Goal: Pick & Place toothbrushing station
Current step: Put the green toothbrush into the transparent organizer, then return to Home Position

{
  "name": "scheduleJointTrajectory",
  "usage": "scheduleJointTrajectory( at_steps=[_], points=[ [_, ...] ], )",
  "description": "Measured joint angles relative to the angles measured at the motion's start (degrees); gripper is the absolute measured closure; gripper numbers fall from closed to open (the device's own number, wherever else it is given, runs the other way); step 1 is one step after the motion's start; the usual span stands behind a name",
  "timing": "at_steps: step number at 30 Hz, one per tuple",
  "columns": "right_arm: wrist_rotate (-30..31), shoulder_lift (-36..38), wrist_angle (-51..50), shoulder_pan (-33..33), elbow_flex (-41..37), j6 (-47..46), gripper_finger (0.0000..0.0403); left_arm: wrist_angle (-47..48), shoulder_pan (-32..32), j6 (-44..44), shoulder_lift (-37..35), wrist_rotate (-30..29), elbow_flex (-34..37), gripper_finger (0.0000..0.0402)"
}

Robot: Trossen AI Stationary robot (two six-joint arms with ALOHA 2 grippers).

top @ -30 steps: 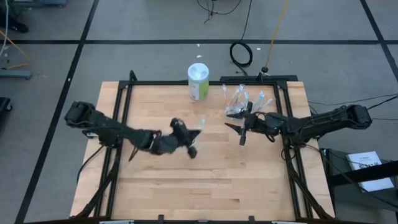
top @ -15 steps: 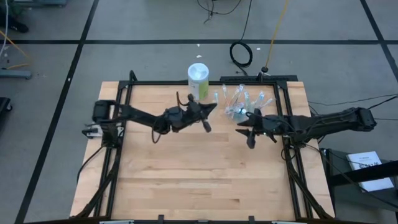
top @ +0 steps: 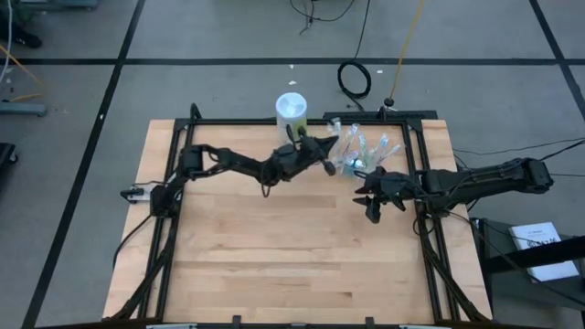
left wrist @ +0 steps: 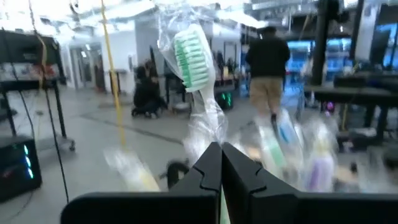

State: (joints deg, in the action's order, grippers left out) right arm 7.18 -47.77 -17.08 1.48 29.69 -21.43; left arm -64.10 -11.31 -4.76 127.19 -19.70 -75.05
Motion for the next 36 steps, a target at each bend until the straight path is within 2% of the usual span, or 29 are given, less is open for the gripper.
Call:
scheduleJointTrajectory(
  at_steps=[6,12,19,23,27,32,36],
  points=[
    [0.00,0.00,-0.05,0.00,0.00,1.28,0.0271,7.36,1.33,-1.11,0.60,-5.36,-0.06,0.0400],
    [0.00,-0.02,-0.13,0.00,0.00,1.23,0.0271,17.56,1.26,3.66,0.60,-5.41,-0.08,0.0398],
    [0.07,-0.02,-0.15,0.00,0.00,1.51,0.0271,18.23,1.62,1.02,0.56,-2.99,-0.08,0.0396],
    [0.11,-0.02,-0.03,0.00,0.00,1.53,0.0271,18.02,2.18,3.00,0.34,-5.91,-0.13,0.0365],
    [0.17,-0.02,0.06,0.00,0.00,1.65,0.0271,22.38,2.11,6.00,-1.52,-5.89,-0.17,0.0319],
    [0.20,-0.04,0.20,0.00,0.00,4.97,0.0271,35.33,3.32,7.44,-7.92,-5.80,-0.17,0.0269],
    [0.20,0.07,0.38,0.00,0.00,6.05,0.0271,50.80,4.70,7.21,-16.70,-5.58,-0.19,0.0253]
  ],
)
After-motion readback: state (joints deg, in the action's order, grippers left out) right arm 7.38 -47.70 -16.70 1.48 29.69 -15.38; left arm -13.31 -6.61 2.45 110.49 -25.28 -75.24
